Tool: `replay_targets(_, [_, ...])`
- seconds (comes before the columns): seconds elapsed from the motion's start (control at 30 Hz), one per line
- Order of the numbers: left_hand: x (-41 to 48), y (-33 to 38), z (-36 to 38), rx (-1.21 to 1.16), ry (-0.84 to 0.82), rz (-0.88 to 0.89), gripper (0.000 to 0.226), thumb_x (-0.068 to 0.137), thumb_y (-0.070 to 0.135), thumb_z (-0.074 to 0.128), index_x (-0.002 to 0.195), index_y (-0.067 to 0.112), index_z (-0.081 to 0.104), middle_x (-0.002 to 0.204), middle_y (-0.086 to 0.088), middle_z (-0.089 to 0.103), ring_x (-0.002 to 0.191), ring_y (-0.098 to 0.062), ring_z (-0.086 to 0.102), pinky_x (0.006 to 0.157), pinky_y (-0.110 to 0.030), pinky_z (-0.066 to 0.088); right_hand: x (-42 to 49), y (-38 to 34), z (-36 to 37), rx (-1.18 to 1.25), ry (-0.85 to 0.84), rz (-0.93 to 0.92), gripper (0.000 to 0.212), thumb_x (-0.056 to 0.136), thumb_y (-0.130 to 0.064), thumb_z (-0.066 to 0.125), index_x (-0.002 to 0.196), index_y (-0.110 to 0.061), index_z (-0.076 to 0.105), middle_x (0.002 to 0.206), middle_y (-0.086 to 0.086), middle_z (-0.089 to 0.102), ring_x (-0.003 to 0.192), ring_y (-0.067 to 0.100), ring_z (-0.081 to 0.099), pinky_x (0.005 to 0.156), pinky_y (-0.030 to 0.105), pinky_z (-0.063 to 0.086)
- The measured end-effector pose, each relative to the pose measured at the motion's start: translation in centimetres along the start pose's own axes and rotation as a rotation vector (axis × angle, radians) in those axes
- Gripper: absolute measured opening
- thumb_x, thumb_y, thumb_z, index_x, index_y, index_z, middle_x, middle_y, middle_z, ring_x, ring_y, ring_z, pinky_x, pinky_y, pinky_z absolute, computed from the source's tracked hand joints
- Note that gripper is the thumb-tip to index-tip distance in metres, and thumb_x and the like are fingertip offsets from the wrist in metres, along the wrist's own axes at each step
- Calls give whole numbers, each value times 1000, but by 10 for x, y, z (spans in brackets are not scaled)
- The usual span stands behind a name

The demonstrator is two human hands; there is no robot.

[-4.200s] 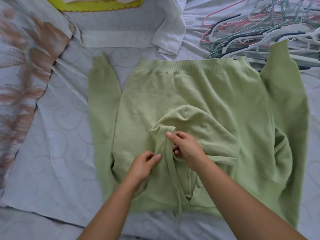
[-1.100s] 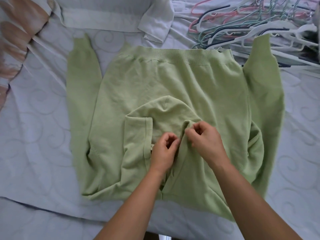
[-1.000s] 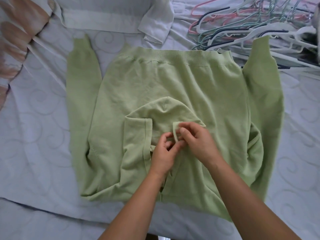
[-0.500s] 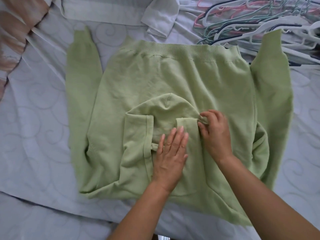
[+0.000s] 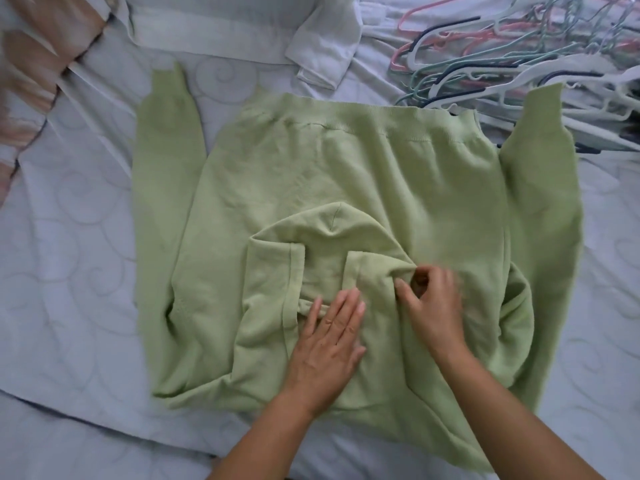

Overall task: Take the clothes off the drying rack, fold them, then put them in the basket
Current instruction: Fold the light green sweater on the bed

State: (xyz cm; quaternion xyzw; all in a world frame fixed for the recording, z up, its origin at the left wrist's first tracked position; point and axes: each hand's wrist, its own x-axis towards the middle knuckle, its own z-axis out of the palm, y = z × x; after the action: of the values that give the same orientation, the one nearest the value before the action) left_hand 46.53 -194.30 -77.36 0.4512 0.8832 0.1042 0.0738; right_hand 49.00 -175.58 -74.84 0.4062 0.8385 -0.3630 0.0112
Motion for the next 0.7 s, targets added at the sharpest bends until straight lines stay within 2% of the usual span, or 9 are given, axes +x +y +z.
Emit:
replay_targets(0.07, [-5, -2, 7, 10, -68, -5, 76, 90, 47, 34, 150, 13, 1, 158, -3, -1, 145, -16, 6, 112, -42, 16, 14, 0, -1, -40, -73, 19, 15, 86, -22, 63, 90, -9, 59, 85, 6, 55, 86, 31, 55, 73, 35, 38])
replay_targets(0.17, [-1, -5, 13, 52, -130, -19, 78, 89, 50, 31, 150, 14, -2, 158, -3, -11, 146, -16, -2, 113, -42, 13, 38, -5, -11, 24, -83, 102, 10, 88, -17, 62, 93, -8, 63, 91, 13, 65, 87, 29, 58, 74, 35, 41])
replay_targets(0.27, [2, -1, 2, 80, -156, -22, 77, 88, 49, 32, 150, 13, 4, 158, -6, 0, 146, -17, -5, 113, -43, 11, 32, -10, -17, 30, -162, 105, 9, 87, -18, 63, 91, -12, 57, 88, 8, 59, 82, 24, 53, 69, 30, 37])
replay_targets(0.33, [-4, 2, -8, 99, -149, 20, 71, 87, 47, 33, 146, 11, 19, 155, -5, 16, 145, -18, 0, 113, -45, 12, 15, -14, -22, 132, -123, 152, 18, 85, -19, 67, 93, -11, 53, 87, 9, 56, 81, 26, 53, 69, 30, 36])
replay_targets(0.4, [-15, 5, -12, 101, -140, 76, 66, 88, 46, 35, 142, 10, 27, 155, -6, 18, 144, -18, 9, 113, -44, 12, -4, -13, -23, 148, -75, 157, 25, 86, -21, 66, 99, -7, 51, 93, 9, 53, 88, 29, 54, 72, 30, 37])
replay_targets(0.5, [-29, 5, -17, 46, -100, 93, 57, 92, 39, 37, 141, 10, 33, 155, -5, 21, 142, -18, 21, 112, -41, 19, -30, -16, -12, -63, 62, -271, 34, 89, -20, 51, 117, -1, 50, 119, 18, 51, 112, 29, 46, 95, 31, 37])
replay_targets(0.57, [-33, 3, -30, -93, -1, 24, 46, 91, 28, 40, 134, 11, 41, 148, -5, 34, 138, -18, 31, 111, -38, 24, -39, -23, 7, -154, 37, -558, 43, 88, -23, 44, 129, -9, 47, 138, 16, 46, 131, 24, 36, 109, 35, 28])
replay_targets(0.63, [-35, -11, -50, -257, 132, -103, 37, 89, 19, 43, 125, 12, 46, 137, -4, 44, 129, -18, 40, 108, -34, 29, -44, -37, 29, -264, -43, -675, 47, 94, -34, 38, 138, -17, 38, 148, 11, 34, 142, 20, 19, 115, 37, 17])
replay_targets(0.7, [-40, -42, -68, -348, 274, -314, 33, 87, 20, 43, 119, 12, 47, 127, -6, 49, 120, -18, 43, 104, -30, 31, -47, -46, 53, -397, -131, -648, 54, 97, -51, 23, 145, -24, 27, 153, 10, 23, 145, 23, 10, 116, 41, 11])
